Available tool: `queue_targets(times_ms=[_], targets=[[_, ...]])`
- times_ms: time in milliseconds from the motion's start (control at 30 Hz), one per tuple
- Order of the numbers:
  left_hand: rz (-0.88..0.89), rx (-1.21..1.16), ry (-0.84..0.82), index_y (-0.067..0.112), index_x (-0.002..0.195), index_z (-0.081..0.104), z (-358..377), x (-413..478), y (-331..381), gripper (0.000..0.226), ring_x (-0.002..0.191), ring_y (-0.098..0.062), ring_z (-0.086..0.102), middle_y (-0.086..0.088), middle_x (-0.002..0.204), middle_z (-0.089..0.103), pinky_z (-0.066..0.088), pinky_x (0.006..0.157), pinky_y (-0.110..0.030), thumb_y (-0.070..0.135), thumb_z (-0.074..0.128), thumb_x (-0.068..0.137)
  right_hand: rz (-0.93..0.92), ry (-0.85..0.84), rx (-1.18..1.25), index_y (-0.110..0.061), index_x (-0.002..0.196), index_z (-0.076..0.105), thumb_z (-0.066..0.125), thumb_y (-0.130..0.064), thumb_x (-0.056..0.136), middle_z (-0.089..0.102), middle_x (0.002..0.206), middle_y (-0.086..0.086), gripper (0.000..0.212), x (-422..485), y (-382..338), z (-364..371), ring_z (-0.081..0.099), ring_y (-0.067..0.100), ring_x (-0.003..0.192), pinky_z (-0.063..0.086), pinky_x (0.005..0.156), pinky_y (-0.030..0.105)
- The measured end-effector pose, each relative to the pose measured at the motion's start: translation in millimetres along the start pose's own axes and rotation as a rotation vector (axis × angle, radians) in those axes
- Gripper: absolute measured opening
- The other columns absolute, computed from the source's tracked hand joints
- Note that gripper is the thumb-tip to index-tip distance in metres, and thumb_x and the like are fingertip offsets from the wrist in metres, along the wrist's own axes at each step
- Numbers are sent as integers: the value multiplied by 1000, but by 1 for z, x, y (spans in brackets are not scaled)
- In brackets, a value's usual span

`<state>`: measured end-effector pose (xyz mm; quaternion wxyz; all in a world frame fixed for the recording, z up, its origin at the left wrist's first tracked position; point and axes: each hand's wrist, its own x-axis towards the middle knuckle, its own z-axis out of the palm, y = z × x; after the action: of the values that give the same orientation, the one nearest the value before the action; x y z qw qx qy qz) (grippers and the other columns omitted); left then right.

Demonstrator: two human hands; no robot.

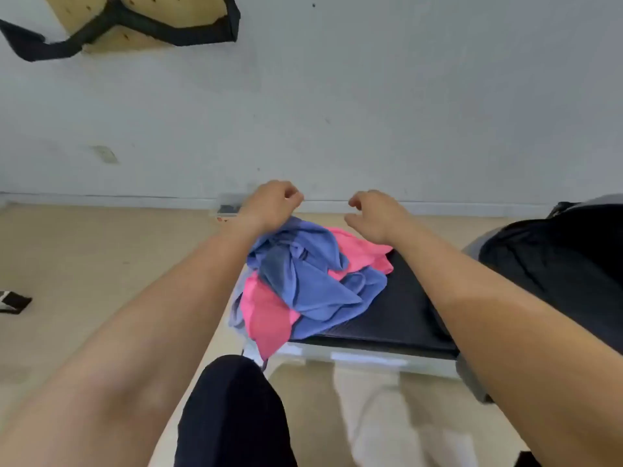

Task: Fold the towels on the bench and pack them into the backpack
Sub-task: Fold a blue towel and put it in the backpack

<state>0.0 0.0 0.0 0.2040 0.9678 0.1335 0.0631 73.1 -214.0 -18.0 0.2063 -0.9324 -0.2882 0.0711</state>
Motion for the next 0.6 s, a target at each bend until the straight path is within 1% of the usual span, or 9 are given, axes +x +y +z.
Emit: queue_targets(times_ms=[33,100,167,233,333,433,500,533,600], targets=[[-15,-55,-31,18,102,70,4,-12,-4,30,101,-24,63,-2,108,71,48,90,-37,39,50,97,-10,-4,24,-11,132,57,54,-33,94,58,134,14,44,-9,-6,6,55,33,121,45,100,39],[35,-60,-33,25,92,69,6,-29,-10,28,98,-22,65,2,101,72,50,87,-37,46,51,93,-3,-26,58,-11,128,60,52,-35,95,63,128,12,41,-28,-19,9,57,31,118,46,96,37],[56,-53,-42,28,98,71,8,-48,-15,24,99,-18,65,5,104,73,52,89,-37,45,58,88,18,-63,54,-13,125,60,53,-36,95,68,117,12,39,-48,-33,11,60,31,110,48,92,40],[74,-59,-26,31,105,70,8,-63,-19,22,102,-16,66,7,109,72,54,90,-38,34,65,84,42,-83,39,-16,128,56,56,-33,91,69,112,11,41,-63,-42,16,61,32,104,50,88,43],[99,-25,-21,31,109,68,10,-84,-16,29,104,-19,67,4,113,71,54,90,-39,22,65,82,83,-57,-49,-20,133,50,58,-28,86,67,117,10,48,-80,-55,24,61,32,107,51,88,43],[144,116,-3,31,111,66,15,-87,-16,29,106,-24,62,0,115,66,53,86,-40,24,65,83,101,-8,-42,-21,130,54,58,-25,86,65,117,7,44,-80,-59,32,61,32,106,51,87,43],[141,143,13,32,112,65,19,-86,-18,30,108,-26,59,-1,115,62,52,86,-41,29,67,83,80,-6,-15,-21,123,58,60,-29,85,67,108,6,38,-75,-57,35,62,30,100,53,83,42],[138,149,19,33,112,65,20,-86,-19,30,108,-25,58,-2,114,60,51,86,-40,32,68,82,69,-11,-13,-21,116,61,61,-30,84,68,101,5,33,-73,-56,37,63,29,95,54,81,42],[148,159,36,32,109,66,23,-82,-21,26,106,-25,57,-2,111,57,50,83,-39,34,68,83,47,-6,-21,-20,95,62,62,-25,82,66,87,3,14,-67,-53,37,61,28,85,54,76,41]])
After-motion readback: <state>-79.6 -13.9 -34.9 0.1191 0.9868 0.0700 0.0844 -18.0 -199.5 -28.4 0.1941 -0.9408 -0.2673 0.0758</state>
